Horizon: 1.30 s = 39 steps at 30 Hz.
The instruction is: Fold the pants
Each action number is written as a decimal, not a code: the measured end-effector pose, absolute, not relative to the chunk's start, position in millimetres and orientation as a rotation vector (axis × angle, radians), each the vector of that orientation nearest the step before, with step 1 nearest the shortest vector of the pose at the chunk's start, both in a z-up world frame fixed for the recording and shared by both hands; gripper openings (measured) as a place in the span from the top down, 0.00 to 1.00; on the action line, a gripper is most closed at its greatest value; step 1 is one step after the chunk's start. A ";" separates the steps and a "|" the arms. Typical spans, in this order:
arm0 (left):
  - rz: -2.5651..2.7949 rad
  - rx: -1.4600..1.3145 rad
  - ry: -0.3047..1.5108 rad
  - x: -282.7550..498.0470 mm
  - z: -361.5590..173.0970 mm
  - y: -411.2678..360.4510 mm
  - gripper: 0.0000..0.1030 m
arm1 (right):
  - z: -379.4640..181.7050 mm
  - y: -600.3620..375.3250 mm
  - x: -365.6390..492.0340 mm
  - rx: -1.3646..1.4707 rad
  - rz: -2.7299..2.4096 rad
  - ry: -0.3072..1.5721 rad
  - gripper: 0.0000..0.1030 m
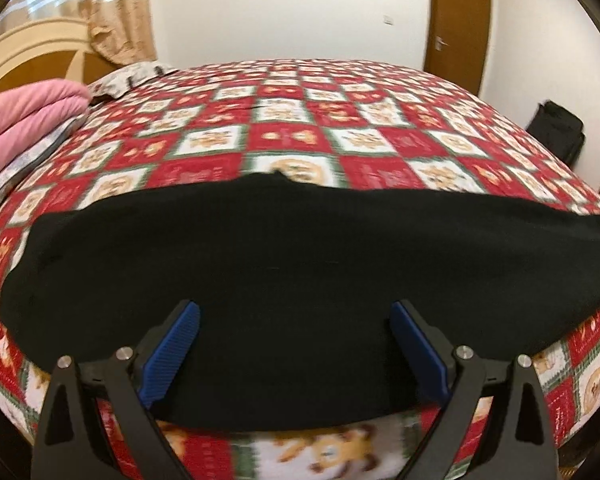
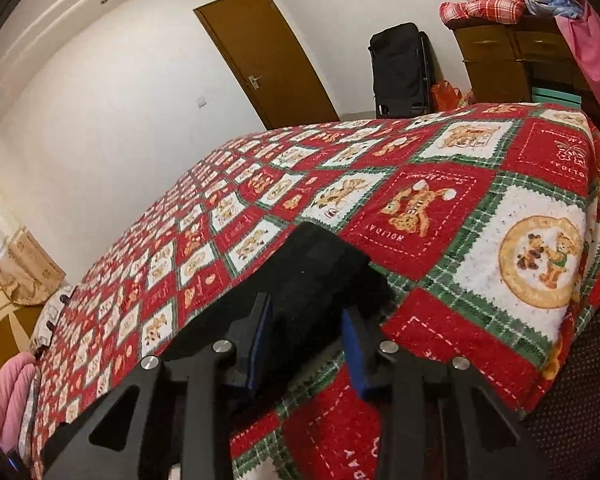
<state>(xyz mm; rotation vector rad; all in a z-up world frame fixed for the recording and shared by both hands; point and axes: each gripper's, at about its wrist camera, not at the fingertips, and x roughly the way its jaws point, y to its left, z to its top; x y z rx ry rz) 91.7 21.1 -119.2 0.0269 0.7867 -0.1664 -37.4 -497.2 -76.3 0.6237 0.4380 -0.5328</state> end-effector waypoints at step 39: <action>-0.138 -0.075 0.817 102.8 -112.4 50.3 0.04 | -142.7 -171.4 50.3 -0.578 0.050 0.611 0.69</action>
